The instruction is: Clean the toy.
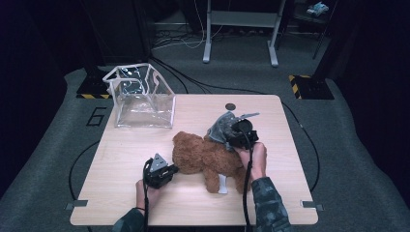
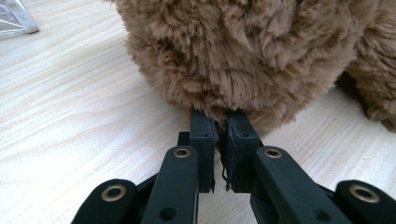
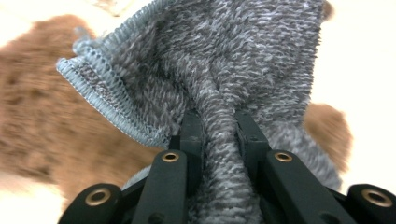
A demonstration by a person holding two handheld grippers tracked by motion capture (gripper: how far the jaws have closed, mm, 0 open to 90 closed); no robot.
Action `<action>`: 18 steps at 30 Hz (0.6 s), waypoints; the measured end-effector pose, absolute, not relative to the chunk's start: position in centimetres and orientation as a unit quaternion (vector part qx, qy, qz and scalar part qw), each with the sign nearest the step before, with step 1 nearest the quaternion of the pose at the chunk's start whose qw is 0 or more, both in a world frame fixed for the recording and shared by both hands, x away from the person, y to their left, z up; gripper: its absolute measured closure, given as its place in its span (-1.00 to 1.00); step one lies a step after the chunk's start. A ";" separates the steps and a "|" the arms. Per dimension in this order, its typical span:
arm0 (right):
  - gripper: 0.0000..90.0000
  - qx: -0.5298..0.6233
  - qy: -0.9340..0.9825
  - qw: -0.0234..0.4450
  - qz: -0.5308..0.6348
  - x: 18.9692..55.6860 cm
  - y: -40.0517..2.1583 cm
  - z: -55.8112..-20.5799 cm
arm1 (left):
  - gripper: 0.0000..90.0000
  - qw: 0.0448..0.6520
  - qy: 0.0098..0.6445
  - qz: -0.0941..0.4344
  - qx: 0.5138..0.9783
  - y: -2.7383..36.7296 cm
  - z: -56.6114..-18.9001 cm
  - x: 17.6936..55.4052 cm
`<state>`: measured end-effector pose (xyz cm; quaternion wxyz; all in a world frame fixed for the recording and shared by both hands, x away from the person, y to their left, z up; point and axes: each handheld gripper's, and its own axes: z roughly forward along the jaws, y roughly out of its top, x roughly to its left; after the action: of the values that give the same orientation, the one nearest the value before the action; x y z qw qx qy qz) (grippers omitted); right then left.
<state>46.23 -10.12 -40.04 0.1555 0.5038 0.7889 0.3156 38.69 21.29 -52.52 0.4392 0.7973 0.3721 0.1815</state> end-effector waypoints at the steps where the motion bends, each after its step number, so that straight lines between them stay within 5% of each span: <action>1: 0.71 0.511 0.783 0.158 0.317 46.2 -10.8 -40.2 | 0.85 0.439 0.372 0.182 0.797 21.3 -52.5 38.7; 12: 0.71 0.574 0.751 0.141 0.294 46.1 -15.9 -44.1 | 0.84 0.440 0.374 0.186 0.795 21.2 -52.6 38.7; 18: 0.71 0.561 0.742 0.148 0.337 45.2 -16.0 -42.0 | 0.84 0.436 0.372 0.186 0.798 21.2 -52.5 38.7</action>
<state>45.16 -16.02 -42.04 0.1477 0.5606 0.7420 0.3367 38.71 21.21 -52.53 0.4355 0.7984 0.3718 0.1861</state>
